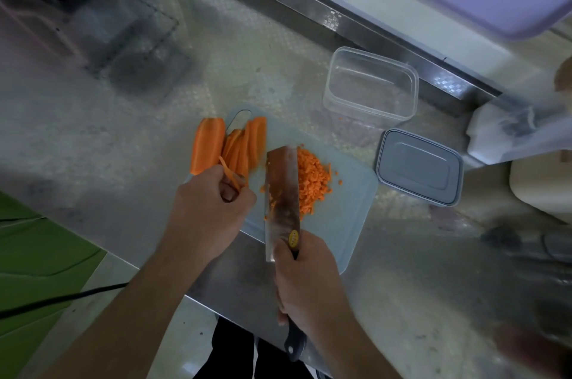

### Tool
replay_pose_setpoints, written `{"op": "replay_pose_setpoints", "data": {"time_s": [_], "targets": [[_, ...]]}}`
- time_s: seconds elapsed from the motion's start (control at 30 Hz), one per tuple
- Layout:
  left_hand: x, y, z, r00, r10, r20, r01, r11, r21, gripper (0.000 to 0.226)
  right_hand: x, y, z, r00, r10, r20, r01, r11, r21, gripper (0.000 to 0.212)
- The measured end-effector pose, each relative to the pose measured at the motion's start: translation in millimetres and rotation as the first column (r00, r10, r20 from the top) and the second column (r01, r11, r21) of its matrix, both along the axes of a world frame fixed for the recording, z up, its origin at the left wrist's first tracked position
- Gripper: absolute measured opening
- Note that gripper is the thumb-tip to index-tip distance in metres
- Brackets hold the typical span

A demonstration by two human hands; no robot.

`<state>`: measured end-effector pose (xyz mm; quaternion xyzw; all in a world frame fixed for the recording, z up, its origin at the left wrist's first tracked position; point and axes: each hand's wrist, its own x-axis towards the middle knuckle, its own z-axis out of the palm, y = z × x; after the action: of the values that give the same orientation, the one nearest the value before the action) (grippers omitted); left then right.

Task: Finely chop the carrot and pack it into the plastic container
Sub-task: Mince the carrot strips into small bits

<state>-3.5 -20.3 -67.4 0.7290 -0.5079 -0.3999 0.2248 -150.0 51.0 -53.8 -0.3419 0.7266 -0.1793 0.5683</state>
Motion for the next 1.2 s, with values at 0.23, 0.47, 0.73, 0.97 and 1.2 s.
{"op": "replay_pose_setpoints", "data": {"time_s": [0.23, 0.47, 0.73, 0.97, 1.2], "targets": [[-2.3, 0.6, -2.9, 0.998, 0.007, -0.056, -0.006, 1.0, 0.009, 0.008, -25.0, -8.0, 7.3, 0.992, -0.027, -0.127, 0.022, 0.999, -0.041, 0.025], [-3.2, -1.7, -2.3, 0.999, -0.037, -0.027, 0.037, 0.999, 0.005, 0.012, -9.6, -11.1, 5.4, 0.996, 0.029, -0.085, -0.031, 0.999, -0.021, 0.026], [-16.7, -14.3, 5.8, 0.9, -0.383, 0.209, 0.364, 0.923, 0.124, 0.015, -37.9, -14.1, 13.5, 0.976, 0.004, -0.219, -0.006, 1.0, -0.012, 0.025], [-19.9, -14.7, 8.7, 0.789, -0.458, 0.41, 0.449, 0.885, 0.125, 0.021, -42.2, -20.2, 16.5, 0.968, 0.041, -0.246, -0.047, 0.999, -0.019, 0.027], [-21.2, -1.6, -1.5, 0.821, -0.399, 0.408, 0.449, 0.893, -0.03, 0.019, -42.0, -21.7, 9.5, 0.924, 0.112, -0.365, -0.148, 0.986, -0.073, 0.032]]}}
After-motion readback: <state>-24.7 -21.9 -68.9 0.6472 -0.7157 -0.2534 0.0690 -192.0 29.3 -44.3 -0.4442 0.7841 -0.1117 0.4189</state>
